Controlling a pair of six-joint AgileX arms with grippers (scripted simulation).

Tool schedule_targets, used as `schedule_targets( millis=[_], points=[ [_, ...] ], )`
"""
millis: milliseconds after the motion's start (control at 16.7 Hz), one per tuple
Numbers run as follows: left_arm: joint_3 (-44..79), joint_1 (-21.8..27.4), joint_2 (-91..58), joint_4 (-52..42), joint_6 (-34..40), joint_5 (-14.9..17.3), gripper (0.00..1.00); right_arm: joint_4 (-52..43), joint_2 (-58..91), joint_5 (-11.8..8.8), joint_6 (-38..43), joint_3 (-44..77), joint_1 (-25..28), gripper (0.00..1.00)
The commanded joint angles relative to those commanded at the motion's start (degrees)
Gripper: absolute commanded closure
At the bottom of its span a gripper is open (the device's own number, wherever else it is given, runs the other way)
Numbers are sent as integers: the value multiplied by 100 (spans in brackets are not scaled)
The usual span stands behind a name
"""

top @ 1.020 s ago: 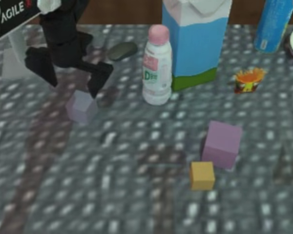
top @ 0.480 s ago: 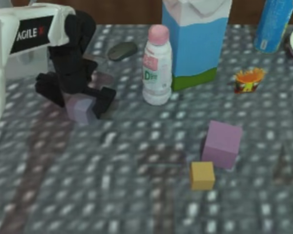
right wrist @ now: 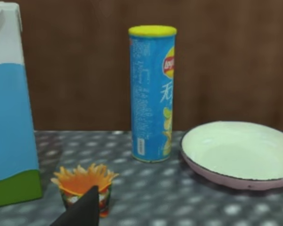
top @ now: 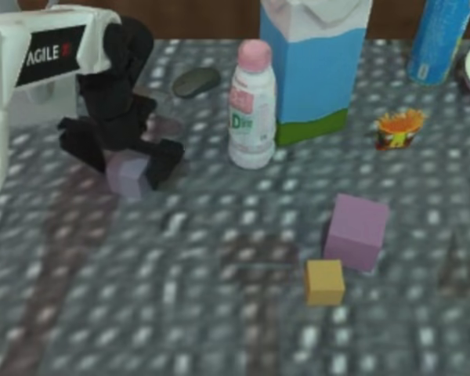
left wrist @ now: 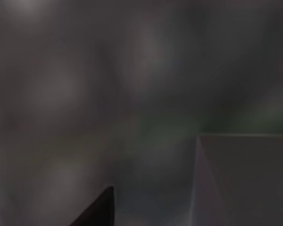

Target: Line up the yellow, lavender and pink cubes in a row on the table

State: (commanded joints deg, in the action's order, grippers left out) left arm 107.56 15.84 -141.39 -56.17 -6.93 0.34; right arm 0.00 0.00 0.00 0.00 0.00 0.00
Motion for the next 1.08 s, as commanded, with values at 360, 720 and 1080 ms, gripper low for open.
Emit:
schedule_targets(
  millis=[360,720,1080],
  points=[
    [0,0,0,0,0,0,83,0,0,0,0,0,0,0],
    [0,0,0,0,0,0,100,0,0,0,0,0,0,0],
    [48,13,135,-54,1,15,100,0,0,0,0,0,0,0]
  ],
)
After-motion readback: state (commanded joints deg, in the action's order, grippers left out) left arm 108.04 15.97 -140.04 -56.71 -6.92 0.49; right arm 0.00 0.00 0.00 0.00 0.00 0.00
